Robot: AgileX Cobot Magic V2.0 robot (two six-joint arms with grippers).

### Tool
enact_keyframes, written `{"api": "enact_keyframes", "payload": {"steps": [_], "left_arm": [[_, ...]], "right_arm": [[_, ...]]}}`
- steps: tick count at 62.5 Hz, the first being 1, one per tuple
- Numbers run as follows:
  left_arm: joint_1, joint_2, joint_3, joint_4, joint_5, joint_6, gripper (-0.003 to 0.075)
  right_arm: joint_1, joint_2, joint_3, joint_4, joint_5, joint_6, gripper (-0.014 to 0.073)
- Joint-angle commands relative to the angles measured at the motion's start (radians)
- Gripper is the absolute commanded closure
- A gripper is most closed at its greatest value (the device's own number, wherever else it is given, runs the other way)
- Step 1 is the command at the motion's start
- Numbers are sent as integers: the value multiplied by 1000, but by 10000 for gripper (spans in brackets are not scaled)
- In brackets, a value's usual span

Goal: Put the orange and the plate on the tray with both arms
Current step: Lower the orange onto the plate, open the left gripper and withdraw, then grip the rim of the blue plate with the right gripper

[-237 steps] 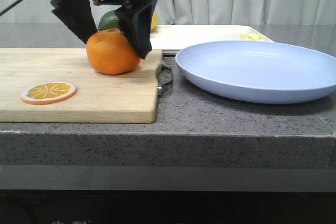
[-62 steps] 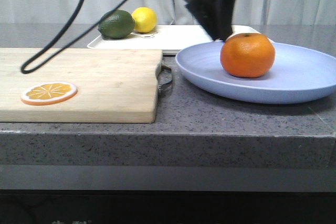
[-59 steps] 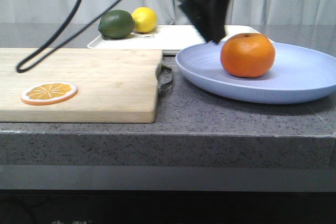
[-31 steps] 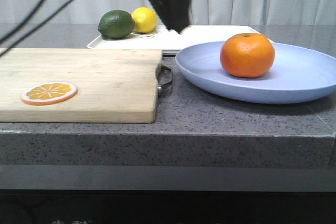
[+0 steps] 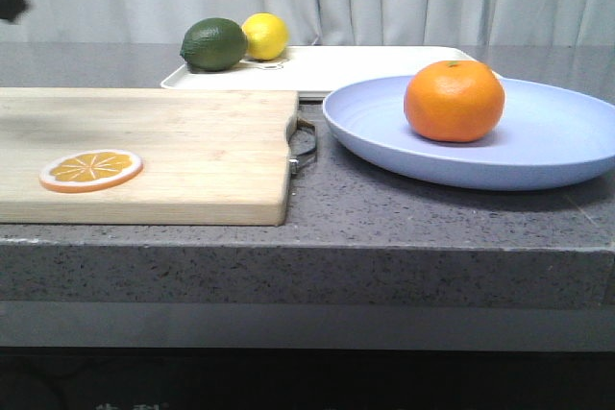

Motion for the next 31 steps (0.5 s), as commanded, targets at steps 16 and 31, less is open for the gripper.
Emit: {"api": "enact_keyframes", "payload": {"steps": [16, 31], "left_arm": [[188, -435, 397, -45, -346, -14, 738], [188, -740, 629, -45, -476, -14, 738]], "right_arm": [[-4, 105, -42, 0, -75, 1, -49], [-4, 210, -51, 0, -66, 2, -49]]}}
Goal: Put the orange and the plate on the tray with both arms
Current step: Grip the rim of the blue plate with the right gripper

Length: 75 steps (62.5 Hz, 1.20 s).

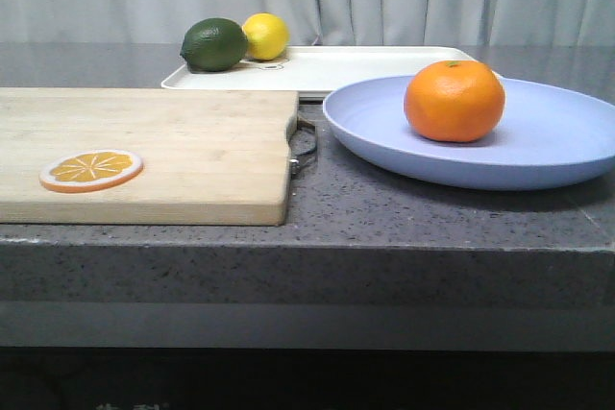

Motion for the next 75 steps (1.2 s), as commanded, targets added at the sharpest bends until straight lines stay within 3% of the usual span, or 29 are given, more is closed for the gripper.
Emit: {"api": "enact_keyframes", "payload": {"steps": [1, 25, 42, 75], "left_arm": [[2, -117, 49, -8, -111, -9, 738], [2, -554, 289, -8, -137, -8, 738], [2, -643, 322, -8, -144, -8, 738], [2, -643, 322, -8, -146, -8, 738]], "right_arm": [[-4, 35, -52, 0, -59, 2, -49], [-4, 308, -299, 63, 217, 2, -48], [-4, 548, -440, 98, 311, 2, -22], [-4, 640, -472, 158, 347, 2, 634]]}}
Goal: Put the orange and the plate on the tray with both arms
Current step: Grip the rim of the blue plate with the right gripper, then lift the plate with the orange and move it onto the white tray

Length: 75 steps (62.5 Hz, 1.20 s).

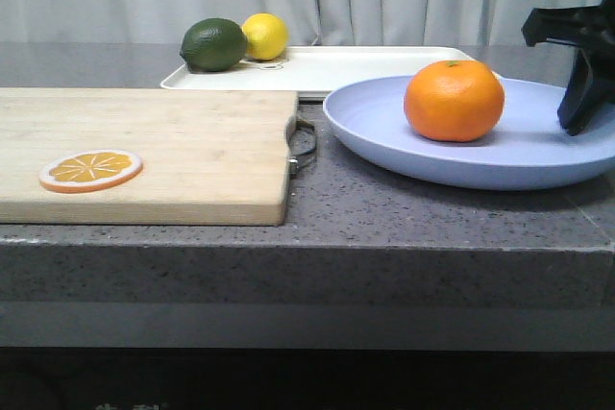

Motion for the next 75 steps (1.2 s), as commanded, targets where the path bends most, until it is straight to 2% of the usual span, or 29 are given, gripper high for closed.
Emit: {"api": "enact_keyframes", "payload": {"steps": [1, 3, 22, 34, 54, 64, 75], "left_arm": [[2, 11, -24, -8, -84, -6, 738], [2, 11, -24, -8, -84, -6, 738], [2, 11, -24, -8, -84, -6, 738], [2, 11, -24, -8, -84, -6, 738], [2, 11, -24, -8, -90, -6, 738], [2, 11, -24, -8, -90, -6, 738], [2, 11, -24, -8, -90, -6, 738]], "right_arm": [[-3, -29, -30, -4, -4, -8, 649], [-4, -29, -33, 0, 11, -8, 671], [-8, -29, -150, 97, 157, -9, 660], [-8, -29, -245, 187, 268, -90, 660], [-8, 40, -375, 302, 275, -128, 660], [-8, 153, -515, 353, 284, -128, 663], [-8, 318, -764, 412, 320, -128, 663]]}}
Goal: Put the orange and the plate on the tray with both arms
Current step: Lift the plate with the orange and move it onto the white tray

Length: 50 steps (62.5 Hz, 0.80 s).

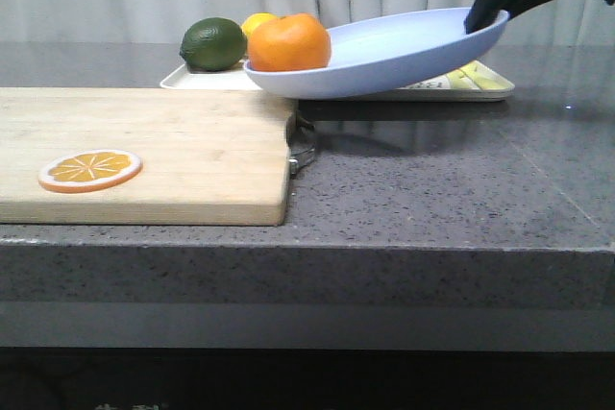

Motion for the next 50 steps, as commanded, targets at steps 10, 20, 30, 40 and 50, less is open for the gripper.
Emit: {"api": "enact_keyframes", "payload": {"steps": [10, 20, 30, 40, 50], "left_arm": [[2, 11, -24, -6, -89, -6, 738], [2, 11, -24, -6, -89, -6, 738], [2, 11, -24, -6, -89, -6, 738], [2, 11, -24, -6, -89, -6, 738], [2, 11, -24, -6, -89, -6, 738]], "right_arm": [[-2, 173, -394, 96, -16, 0, 663], [-2, 314, -599, 98, 3, 15, 663], [-2, 415, -718, 98, 23, 15, 663], [-2, 450, -732, 98, -1, 15, 660], [-2, 461, -732, 95, 6, 15, 581]]}}
